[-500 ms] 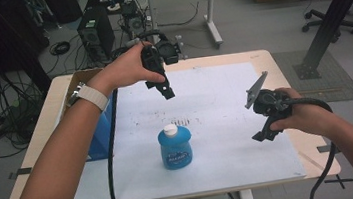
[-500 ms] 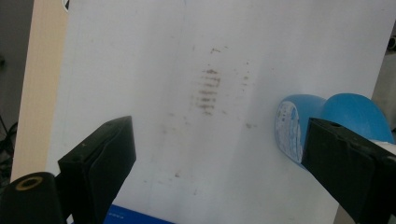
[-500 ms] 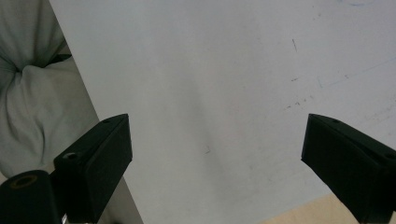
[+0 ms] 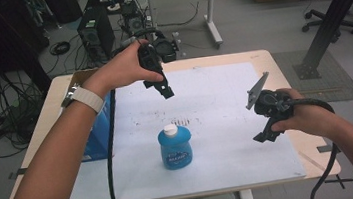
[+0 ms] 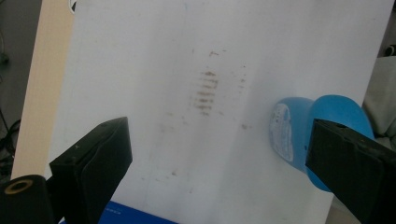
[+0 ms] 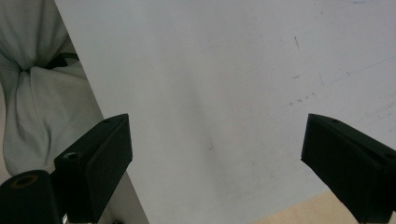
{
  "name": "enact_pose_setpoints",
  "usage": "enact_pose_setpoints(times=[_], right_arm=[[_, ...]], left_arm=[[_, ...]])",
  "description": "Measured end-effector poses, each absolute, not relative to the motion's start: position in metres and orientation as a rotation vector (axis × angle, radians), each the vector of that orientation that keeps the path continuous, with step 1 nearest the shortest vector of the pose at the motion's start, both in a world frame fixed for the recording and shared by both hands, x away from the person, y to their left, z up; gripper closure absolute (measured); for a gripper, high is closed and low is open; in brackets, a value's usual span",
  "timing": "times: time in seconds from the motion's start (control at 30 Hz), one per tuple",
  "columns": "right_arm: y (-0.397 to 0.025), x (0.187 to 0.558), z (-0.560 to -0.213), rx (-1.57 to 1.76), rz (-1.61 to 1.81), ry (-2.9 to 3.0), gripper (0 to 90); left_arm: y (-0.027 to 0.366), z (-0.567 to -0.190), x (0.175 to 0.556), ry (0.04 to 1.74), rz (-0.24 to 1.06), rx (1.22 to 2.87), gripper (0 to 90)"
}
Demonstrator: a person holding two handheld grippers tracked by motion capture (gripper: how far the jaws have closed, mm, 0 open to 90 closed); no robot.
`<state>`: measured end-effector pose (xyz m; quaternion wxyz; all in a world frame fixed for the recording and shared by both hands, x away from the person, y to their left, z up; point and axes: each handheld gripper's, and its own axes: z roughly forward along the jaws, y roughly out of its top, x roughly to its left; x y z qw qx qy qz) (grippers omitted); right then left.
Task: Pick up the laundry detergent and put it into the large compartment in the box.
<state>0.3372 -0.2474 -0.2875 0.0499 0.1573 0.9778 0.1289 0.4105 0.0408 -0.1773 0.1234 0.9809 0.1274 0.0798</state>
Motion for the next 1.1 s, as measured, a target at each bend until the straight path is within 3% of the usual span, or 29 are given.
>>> enact_pose_setpoints(times=[0.77,1.1], right_arm=[[-0.246,0.334,-0.282,0.468,0.409,2.965,8.7],[-0.247,0.332,-0.281,0.469,0.411,2.96,8.7]], left_arm=[[0.035,-0.154,0.362,0.273,0.168,2.883,6.9],[0.027,-0.162,0.345,0.238,0.167,2.9,6.9]])
